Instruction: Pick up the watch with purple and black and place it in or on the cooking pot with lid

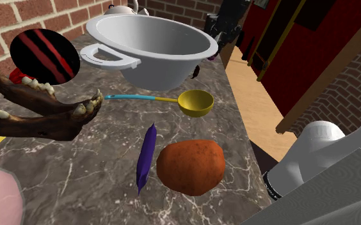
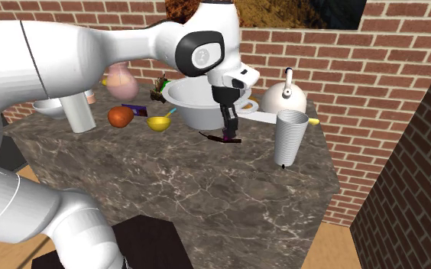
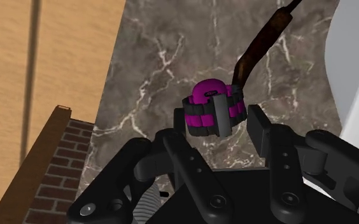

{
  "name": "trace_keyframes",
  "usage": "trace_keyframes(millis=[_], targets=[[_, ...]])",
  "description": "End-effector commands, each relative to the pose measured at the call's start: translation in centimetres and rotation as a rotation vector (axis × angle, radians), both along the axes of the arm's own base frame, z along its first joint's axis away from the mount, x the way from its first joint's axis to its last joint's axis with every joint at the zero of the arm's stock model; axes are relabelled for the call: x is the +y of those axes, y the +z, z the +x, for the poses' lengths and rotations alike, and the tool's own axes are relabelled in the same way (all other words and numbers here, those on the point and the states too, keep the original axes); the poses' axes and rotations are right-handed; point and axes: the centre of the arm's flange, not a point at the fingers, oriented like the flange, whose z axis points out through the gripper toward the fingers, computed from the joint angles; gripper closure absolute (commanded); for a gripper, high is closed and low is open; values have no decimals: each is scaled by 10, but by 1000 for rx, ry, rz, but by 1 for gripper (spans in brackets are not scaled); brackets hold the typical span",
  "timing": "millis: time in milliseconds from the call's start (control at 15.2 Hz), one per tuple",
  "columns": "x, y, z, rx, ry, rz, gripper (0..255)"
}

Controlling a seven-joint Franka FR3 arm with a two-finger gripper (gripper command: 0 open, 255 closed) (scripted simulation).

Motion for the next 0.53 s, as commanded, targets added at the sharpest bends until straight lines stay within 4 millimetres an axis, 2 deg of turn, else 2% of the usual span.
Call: trace_keyframes(millis=[0,462], targets=[[8,14,-1,-15,12,8,255],[8,51,-1,-15,12,8,255]])
